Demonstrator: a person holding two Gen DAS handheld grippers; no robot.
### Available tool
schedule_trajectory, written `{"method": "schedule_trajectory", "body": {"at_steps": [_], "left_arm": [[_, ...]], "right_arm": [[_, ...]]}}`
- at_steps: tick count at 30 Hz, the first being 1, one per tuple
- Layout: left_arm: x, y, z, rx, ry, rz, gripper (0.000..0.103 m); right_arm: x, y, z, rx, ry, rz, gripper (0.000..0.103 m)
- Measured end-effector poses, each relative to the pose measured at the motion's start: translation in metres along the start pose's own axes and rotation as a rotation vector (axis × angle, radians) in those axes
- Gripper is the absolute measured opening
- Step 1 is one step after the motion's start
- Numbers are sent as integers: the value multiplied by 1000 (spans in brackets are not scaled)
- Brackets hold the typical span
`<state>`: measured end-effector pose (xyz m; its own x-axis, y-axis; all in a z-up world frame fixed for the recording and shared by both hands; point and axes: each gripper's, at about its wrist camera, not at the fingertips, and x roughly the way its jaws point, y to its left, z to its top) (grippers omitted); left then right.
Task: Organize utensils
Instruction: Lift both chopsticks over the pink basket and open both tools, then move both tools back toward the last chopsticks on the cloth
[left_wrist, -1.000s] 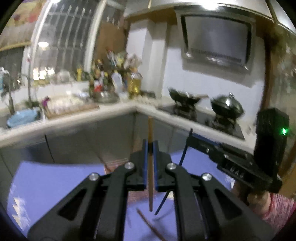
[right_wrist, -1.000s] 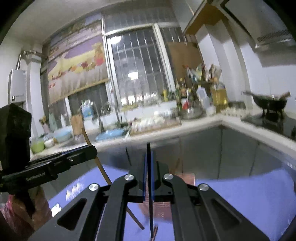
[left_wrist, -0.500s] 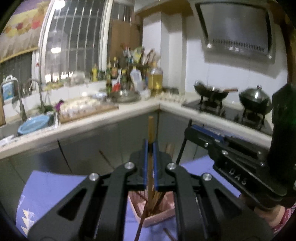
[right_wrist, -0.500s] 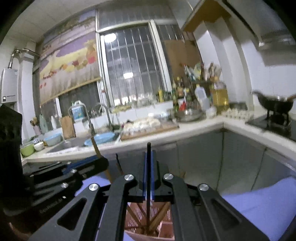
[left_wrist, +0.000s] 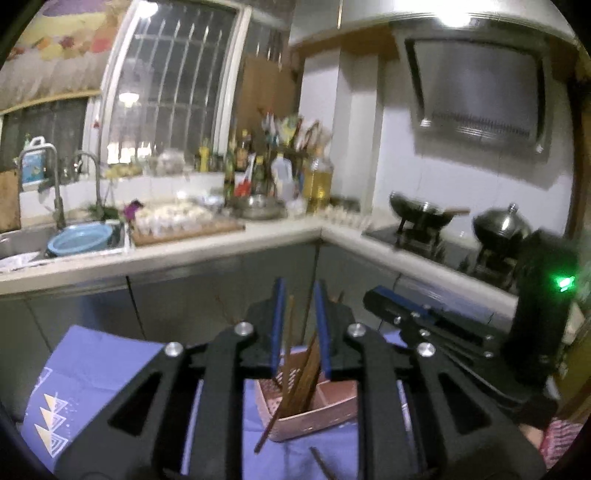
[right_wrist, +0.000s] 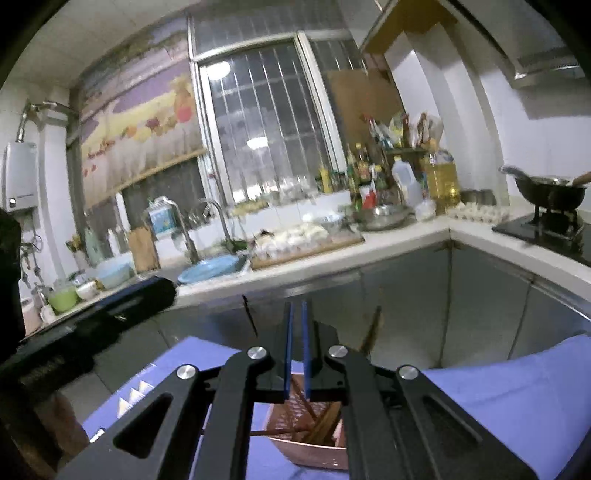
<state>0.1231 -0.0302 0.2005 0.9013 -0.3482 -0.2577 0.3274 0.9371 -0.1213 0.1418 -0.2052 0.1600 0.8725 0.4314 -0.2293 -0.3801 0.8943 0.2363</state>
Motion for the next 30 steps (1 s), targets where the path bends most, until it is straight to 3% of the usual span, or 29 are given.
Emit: {"method": "schedule_trajectory", "body": {"at_steps": [3, 7, 10, 12, 14, 17, 19, 25, 30], "left_arm": [[-34, -3, 1, -10, -55, -22, 15], [-73, -4, -26, -7, -81, -21, 15], [-83, -4, -60, 10, -30, 33, 15], [-80, -6, -90, 39, 45, 99, 15], [-74, -6, -113, 51, 115, 119, 15], [-67, -4, -146, 54, 204, 150, 15], [-66, 0, -160, 41, 237, 155, 15], [-65, 1, -188, 28, 290, 170, 15], [-64, 1, -191, 22, 311, 172, 15]], "right_arm": [[-27, 10, 0, 0, -39, 22, 5], [-62, 16, -20, 23, -63, 37, 6], [-85, 16, -54, 54, -43, 34, 7], [-97, 17, -80, 76, -18, 28, 9], [-106, 16, -109, 108, 27, 18, 15], [-114, 16, -143, 166, 102, 10, 32], [-119, 19, -156, 173, 125, -2, 37], [-127, 19, -171, 207, 146, -60, 37], [-128, 19, -171, 217, 153, -59, 37]]}}
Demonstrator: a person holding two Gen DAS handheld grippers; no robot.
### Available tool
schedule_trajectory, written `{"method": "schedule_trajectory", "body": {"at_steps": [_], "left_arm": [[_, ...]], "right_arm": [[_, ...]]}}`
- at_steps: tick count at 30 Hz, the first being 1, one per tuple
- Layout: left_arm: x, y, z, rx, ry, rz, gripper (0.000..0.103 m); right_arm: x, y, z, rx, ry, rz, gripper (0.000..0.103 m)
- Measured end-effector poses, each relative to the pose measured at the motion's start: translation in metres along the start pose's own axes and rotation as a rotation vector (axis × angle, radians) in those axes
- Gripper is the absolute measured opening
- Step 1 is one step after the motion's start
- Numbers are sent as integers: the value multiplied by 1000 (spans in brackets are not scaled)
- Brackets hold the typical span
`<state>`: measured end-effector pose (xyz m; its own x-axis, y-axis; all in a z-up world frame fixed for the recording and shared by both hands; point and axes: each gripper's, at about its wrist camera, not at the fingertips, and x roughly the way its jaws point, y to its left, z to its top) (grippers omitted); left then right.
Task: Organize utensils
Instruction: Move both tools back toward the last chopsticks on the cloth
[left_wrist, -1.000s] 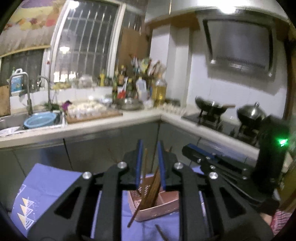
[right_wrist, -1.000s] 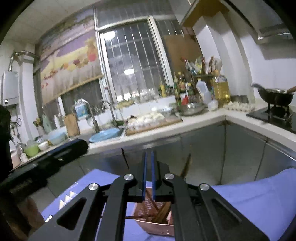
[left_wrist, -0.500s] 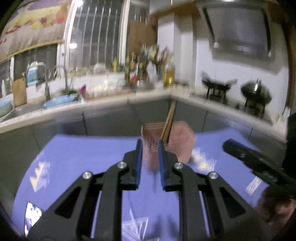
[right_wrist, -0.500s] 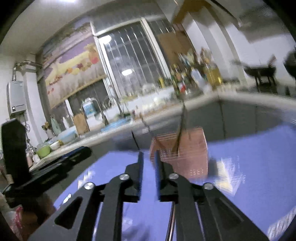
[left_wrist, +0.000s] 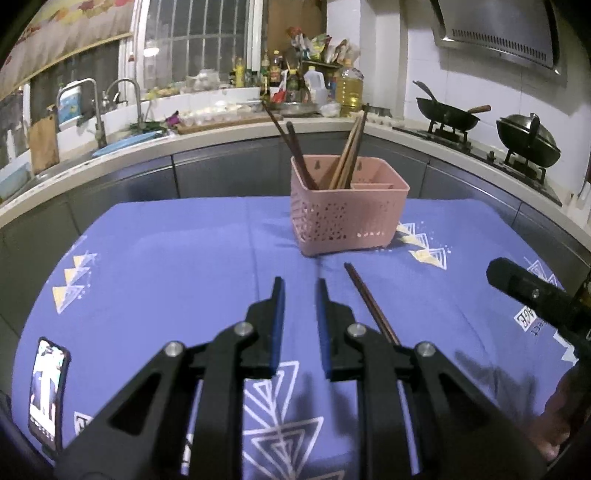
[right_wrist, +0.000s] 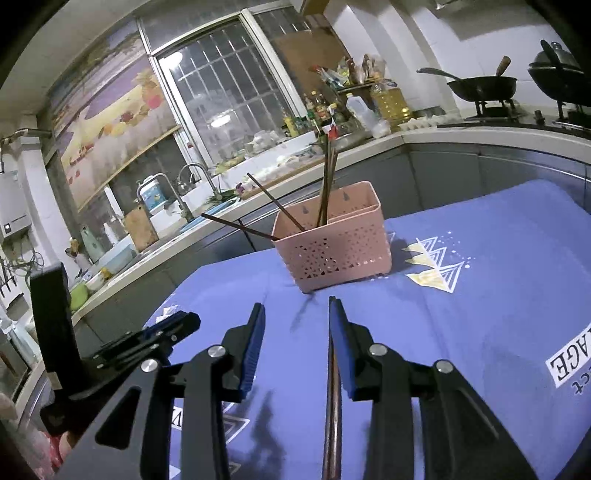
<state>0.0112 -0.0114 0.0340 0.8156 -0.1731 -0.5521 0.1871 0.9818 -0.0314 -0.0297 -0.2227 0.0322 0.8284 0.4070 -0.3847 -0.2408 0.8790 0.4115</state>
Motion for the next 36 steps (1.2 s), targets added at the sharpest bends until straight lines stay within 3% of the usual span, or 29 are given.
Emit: {"method": "schedule_trajectory", "body": {"at_steps": [36], "left_arm": [[13, 1, -5, -27, 55, -25, 15]], "right_arm": [[2, 15, 4, -38, -11, 6, 38]]}}
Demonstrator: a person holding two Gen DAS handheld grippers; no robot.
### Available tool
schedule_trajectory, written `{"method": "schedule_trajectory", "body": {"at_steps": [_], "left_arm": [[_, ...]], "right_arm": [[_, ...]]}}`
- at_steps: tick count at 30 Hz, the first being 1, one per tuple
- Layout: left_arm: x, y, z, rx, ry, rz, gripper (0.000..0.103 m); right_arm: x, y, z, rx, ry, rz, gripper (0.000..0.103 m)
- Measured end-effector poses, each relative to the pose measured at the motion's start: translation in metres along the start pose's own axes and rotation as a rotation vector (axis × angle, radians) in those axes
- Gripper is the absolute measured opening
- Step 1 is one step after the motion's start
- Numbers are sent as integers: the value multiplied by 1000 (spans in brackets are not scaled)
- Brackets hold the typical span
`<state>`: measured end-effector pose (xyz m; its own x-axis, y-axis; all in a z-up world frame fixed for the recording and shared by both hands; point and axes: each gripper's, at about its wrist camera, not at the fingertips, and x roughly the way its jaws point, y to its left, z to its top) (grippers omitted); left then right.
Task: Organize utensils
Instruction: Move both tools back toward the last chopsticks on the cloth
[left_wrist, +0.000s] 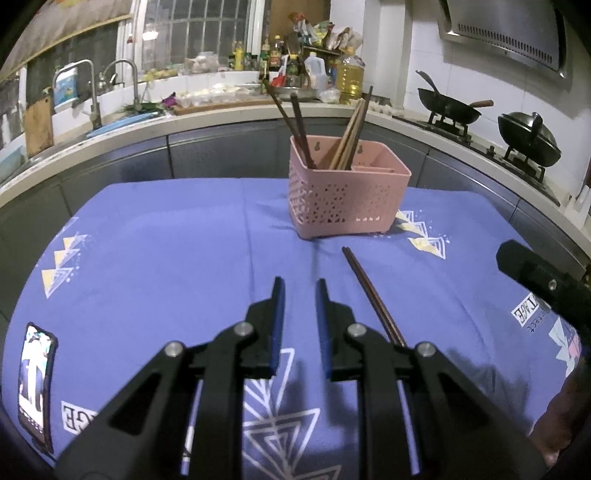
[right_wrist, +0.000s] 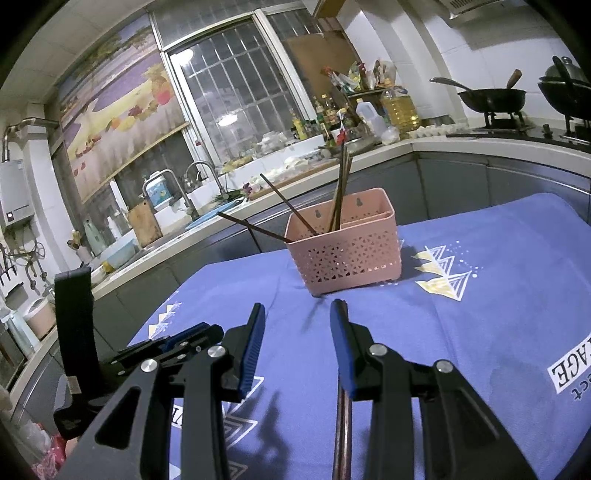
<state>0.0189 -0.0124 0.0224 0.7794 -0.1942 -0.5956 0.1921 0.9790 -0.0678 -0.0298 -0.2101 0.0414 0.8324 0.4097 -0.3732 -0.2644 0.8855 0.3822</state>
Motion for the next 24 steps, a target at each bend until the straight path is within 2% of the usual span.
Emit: {"method": "schedule_trajectory", "body": {"at_steps": [24], "left_arm": [[9, -5, -13, -2, 23, -1, 15]], "right_arm": [[8, -9, -7, 15, 30, -28, 38]]}}
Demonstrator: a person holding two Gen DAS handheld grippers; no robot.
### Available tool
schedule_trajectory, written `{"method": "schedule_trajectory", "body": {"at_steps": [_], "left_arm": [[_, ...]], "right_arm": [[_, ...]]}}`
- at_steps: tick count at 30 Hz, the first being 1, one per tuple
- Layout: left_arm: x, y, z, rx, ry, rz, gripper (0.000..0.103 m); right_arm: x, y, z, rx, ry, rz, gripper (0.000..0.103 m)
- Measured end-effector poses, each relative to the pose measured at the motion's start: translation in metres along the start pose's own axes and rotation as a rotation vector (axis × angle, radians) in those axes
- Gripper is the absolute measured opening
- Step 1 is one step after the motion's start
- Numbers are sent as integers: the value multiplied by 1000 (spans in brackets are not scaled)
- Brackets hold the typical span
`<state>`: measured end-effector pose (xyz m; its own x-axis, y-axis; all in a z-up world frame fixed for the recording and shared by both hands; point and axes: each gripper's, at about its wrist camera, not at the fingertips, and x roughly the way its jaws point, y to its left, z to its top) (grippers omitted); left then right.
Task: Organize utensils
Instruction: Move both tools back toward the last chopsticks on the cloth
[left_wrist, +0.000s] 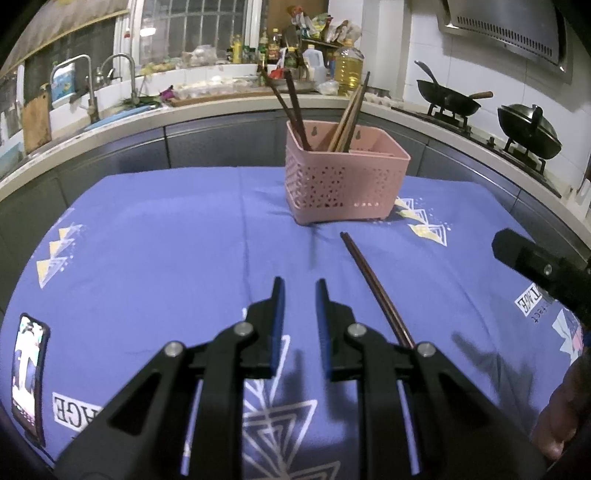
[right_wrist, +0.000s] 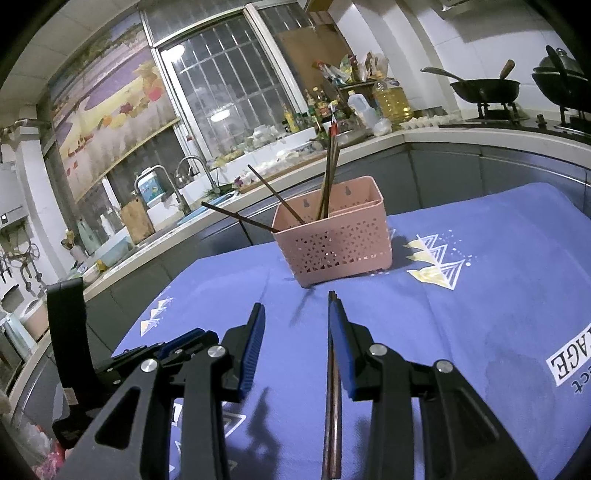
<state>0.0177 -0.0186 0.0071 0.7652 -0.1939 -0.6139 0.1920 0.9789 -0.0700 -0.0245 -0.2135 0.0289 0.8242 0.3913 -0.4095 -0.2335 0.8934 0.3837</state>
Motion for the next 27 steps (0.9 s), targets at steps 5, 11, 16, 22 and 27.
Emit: {"method": "schedule_trajectory", "body": {"at_steps": [5, 11, 16, 22, 27], "left_arm": [[3, 3, -2, -5, 8, -2, 15], [4, 6, -4, -14, 12, -5, 15], [5, 7, -5, -18, 15, -7, 15], [7, 10, -6, -26, 14, -5, 15], [8, 13, -6, -34, 14, 1, 15]], "right_arm": [[5, 1, -2, -7, 15, -1, 38], [13, -2, -5, -2, 47, -20, 38], [17, -1, -6, -9, 59, -25, 37], [20, 0, -6, -21, 67, -29, 37], [33, -4, -12, -73, 136, -79, 37]]}}
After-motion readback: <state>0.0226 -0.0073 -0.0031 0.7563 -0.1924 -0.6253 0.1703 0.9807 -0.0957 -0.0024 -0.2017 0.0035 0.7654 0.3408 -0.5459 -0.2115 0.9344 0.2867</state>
